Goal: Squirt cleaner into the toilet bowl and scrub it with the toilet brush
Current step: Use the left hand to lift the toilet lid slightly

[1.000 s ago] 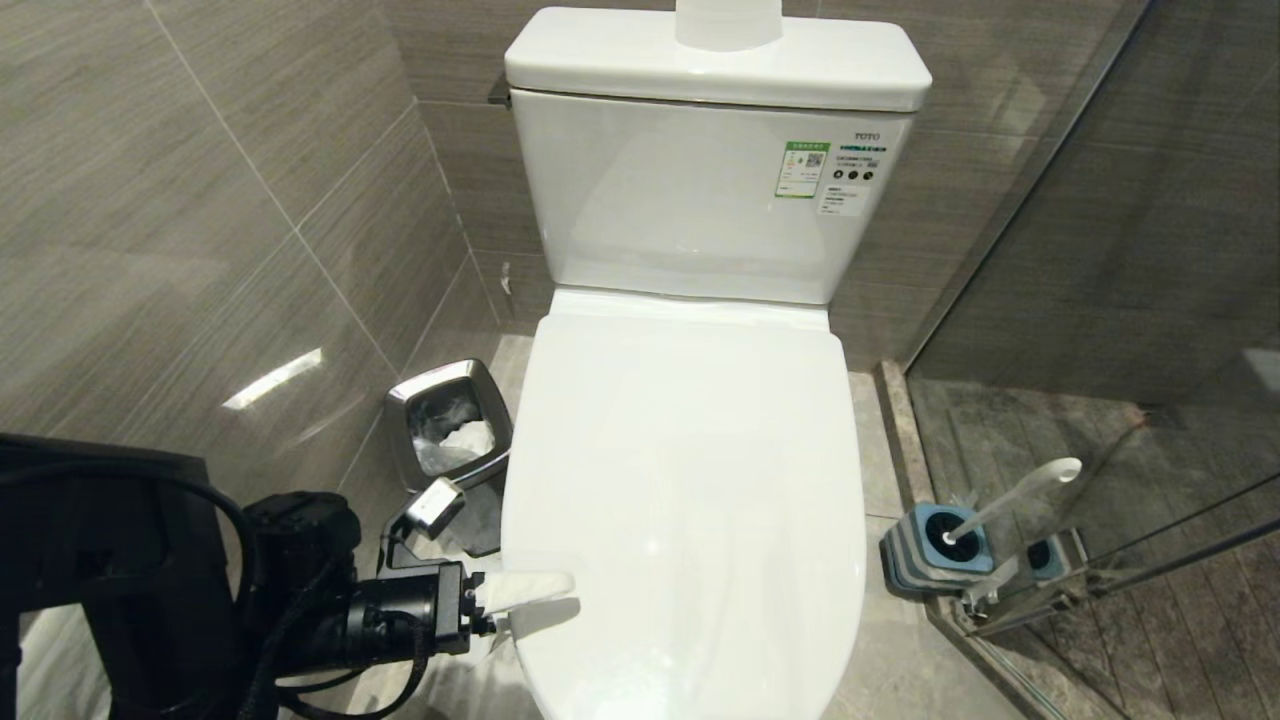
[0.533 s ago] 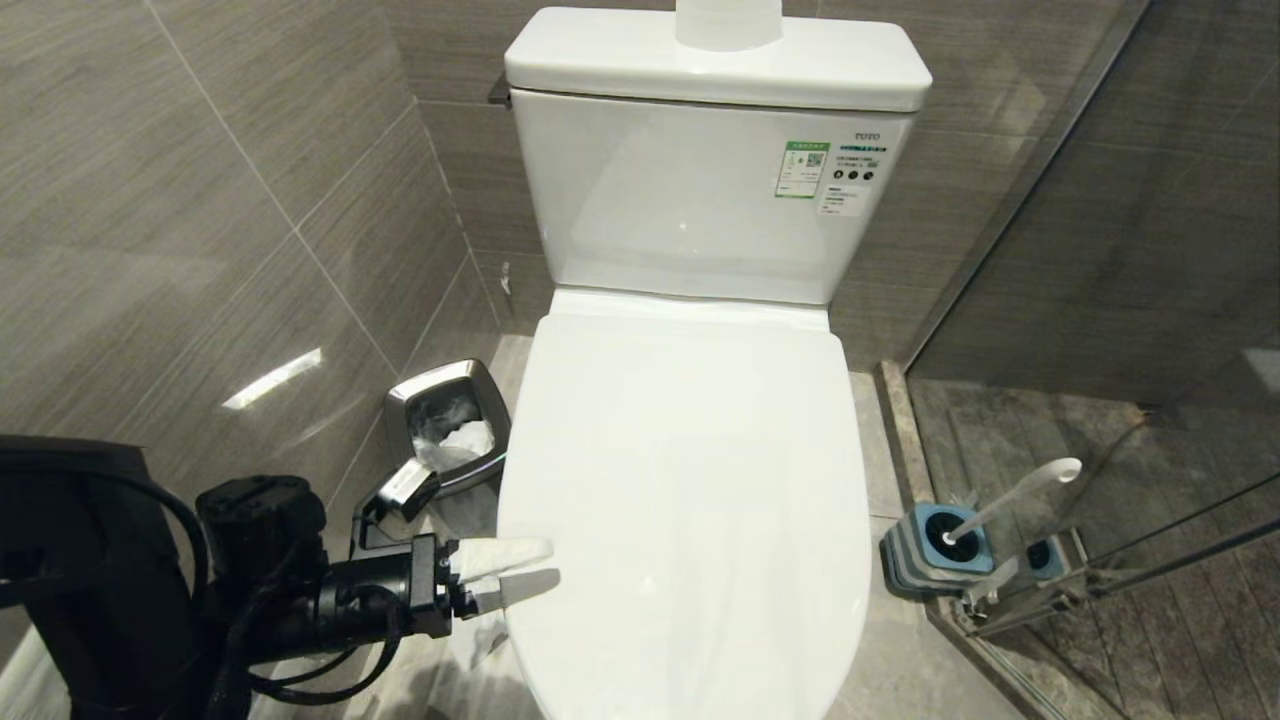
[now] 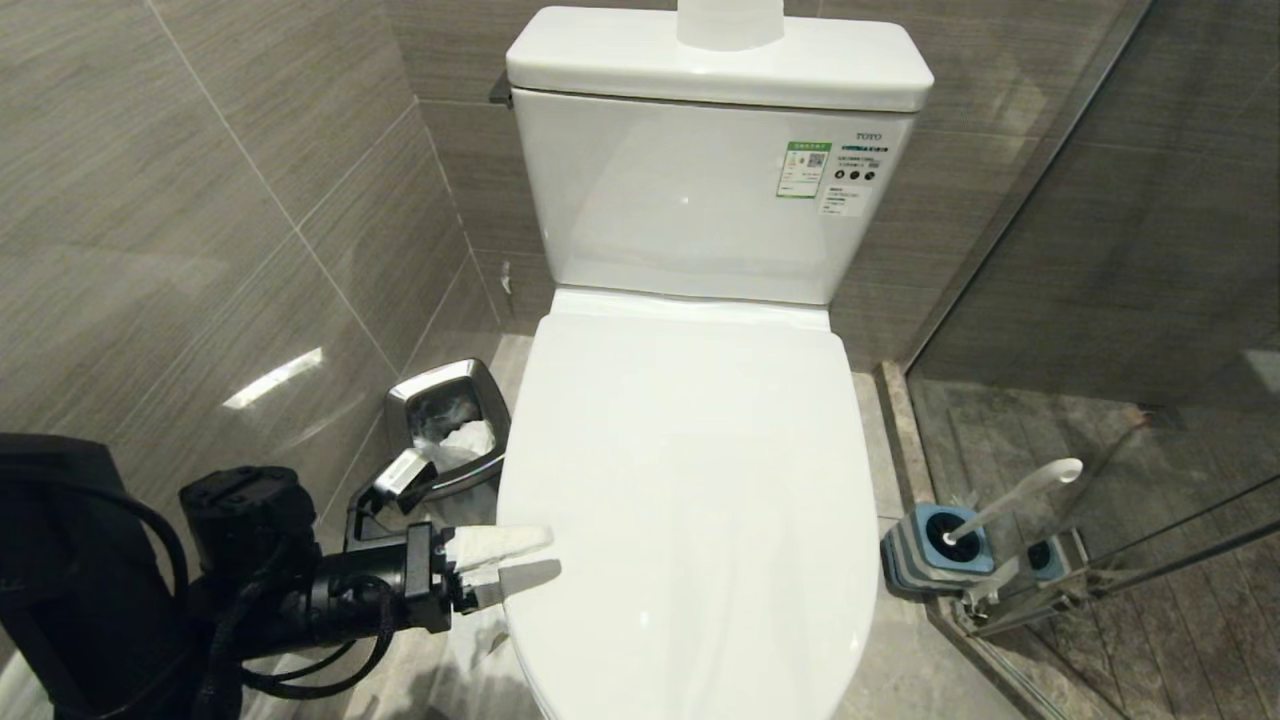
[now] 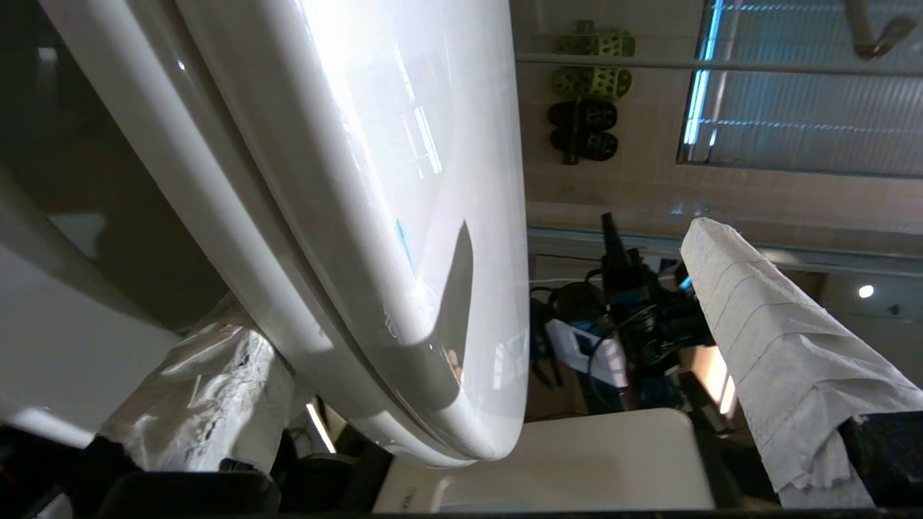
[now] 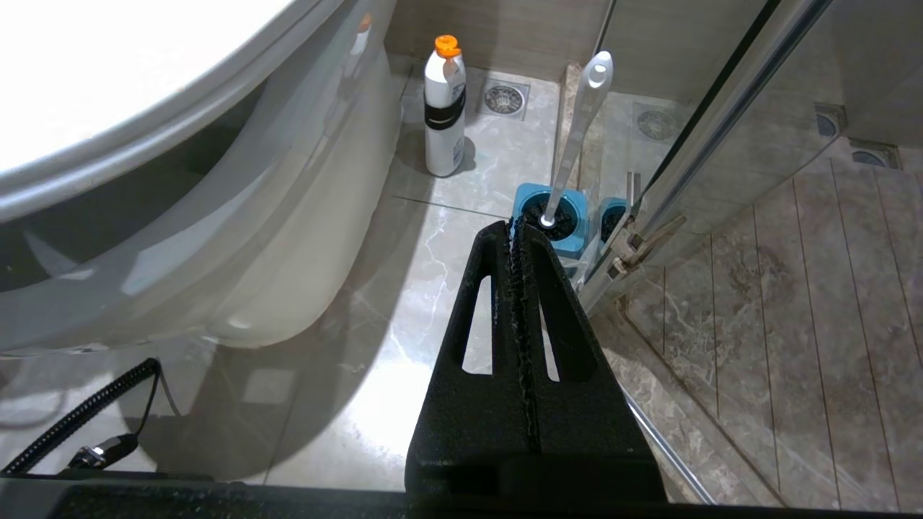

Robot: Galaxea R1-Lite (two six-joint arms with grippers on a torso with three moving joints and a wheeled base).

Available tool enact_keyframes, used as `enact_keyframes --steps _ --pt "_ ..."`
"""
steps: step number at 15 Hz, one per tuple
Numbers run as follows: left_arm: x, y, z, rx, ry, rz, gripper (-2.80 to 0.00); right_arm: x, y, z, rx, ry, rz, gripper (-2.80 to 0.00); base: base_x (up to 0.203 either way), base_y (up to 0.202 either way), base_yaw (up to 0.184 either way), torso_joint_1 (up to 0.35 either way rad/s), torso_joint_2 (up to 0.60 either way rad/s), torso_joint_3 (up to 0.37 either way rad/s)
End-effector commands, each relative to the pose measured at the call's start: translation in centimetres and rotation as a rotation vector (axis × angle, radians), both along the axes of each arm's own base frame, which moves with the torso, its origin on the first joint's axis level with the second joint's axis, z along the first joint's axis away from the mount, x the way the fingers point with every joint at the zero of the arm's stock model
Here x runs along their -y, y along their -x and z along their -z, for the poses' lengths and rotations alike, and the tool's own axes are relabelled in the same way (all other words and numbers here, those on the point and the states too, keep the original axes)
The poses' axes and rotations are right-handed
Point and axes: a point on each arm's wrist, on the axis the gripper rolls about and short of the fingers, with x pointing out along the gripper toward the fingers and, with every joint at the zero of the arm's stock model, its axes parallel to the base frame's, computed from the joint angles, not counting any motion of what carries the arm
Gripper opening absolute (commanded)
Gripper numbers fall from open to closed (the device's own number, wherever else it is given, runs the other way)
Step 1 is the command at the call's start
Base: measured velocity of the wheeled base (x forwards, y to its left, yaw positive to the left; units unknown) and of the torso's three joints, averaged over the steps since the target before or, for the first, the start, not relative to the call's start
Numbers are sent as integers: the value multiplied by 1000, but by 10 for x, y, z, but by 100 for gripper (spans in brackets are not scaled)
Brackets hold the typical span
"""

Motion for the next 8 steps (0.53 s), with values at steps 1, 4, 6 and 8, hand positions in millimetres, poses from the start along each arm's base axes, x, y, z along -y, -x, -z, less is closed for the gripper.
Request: enact_keyframes --steps 1,4,6,8 --pt "4 3 -12 -16 31 23 0 0 0 0 -3 0 0 -280 0 0 0 0 0 0" --pt "15 3 -20 -33 51 60 0 0 0 0 -3 0 0 -280 0 0 0 0 0 0" --pt "21 1 -27 -31 69 76 0 0 0 0 -3 0 0 -280 0 0 0 0 0 0" --pt "24 0 -34 -19 82 79 0 0 0 0 -2 0 0 -280 0 0 0 0 0 0"
